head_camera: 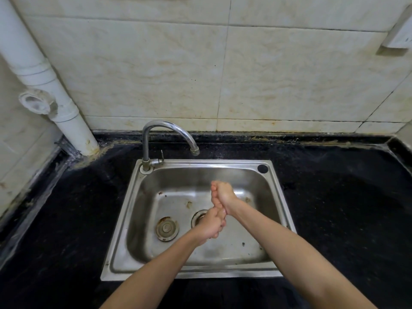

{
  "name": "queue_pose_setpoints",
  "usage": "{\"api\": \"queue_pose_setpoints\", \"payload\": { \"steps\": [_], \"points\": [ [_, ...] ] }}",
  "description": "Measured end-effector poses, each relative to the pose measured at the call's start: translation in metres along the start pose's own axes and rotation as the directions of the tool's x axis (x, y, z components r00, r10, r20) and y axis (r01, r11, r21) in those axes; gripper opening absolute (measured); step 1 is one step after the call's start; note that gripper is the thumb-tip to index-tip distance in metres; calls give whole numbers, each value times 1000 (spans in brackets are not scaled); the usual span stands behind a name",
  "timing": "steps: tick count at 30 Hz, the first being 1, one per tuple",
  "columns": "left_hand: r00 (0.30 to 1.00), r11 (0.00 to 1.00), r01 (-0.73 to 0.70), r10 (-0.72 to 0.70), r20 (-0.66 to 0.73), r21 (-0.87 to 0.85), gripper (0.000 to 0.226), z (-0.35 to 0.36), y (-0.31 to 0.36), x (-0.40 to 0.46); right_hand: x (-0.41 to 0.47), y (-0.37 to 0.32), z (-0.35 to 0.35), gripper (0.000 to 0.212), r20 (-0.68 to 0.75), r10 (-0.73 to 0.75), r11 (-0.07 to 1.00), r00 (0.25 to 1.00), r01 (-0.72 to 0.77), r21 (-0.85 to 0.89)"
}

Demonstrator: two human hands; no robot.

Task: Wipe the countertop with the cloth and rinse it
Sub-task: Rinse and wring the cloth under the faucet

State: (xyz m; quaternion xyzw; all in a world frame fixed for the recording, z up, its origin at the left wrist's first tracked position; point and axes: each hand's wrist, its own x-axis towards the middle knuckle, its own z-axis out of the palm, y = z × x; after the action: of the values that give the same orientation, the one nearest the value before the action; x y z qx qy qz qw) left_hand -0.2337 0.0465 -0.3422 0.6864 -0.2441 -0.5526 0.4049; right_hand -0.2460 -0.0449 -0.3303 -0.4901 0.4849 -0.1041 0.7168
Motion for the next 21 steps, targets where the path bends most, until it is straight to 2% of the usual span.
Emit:
{"api": "queue_pose_setpoints", "payload": {
  "steps": [7, 11, 14, 16, 19, 20, 21],
  "points": [
    [998, 1000, 4, -3, -56, 17, 23, -10, -4, 3, 5, 0, 10, 33, -74, 17, 1000, 997, -17, 5],
    [986, 960, 111, -74, 151, -258, 20, -23, -5, 6, 8, 2, 7, 37, -16, 86, 991, 996, -84, 103],
    [974, 928, 126, -49, 222, -351, 20, -38, 0, 5, 10, 0, 5, 37, 93, 123, 962, 988, -142, 233],
    [980, 955, 92, -36, 194, -283, 17, -46, 7, 4, 10, -1, 2, 33, 160, 126, 967, 979, -157, 199],
    [1000, 995, -8, 6, 14, 97, 16, -54, 19, 4, 8, -5, -5, 28, 216, 108, 993, 970, -116, 26],
    [1000, 996, -11, 13, -22, 85, 17, -55, 20, 5, 6, -7, -7, 27, 254, 106, 992, 961, -121, 43],
    [1000, 999, 2, -2, -7, -32, 20, -55, 20, 7, 5, -8, -10, 25, 302, 96, 986, 949, -132, 101]
  ]
}}
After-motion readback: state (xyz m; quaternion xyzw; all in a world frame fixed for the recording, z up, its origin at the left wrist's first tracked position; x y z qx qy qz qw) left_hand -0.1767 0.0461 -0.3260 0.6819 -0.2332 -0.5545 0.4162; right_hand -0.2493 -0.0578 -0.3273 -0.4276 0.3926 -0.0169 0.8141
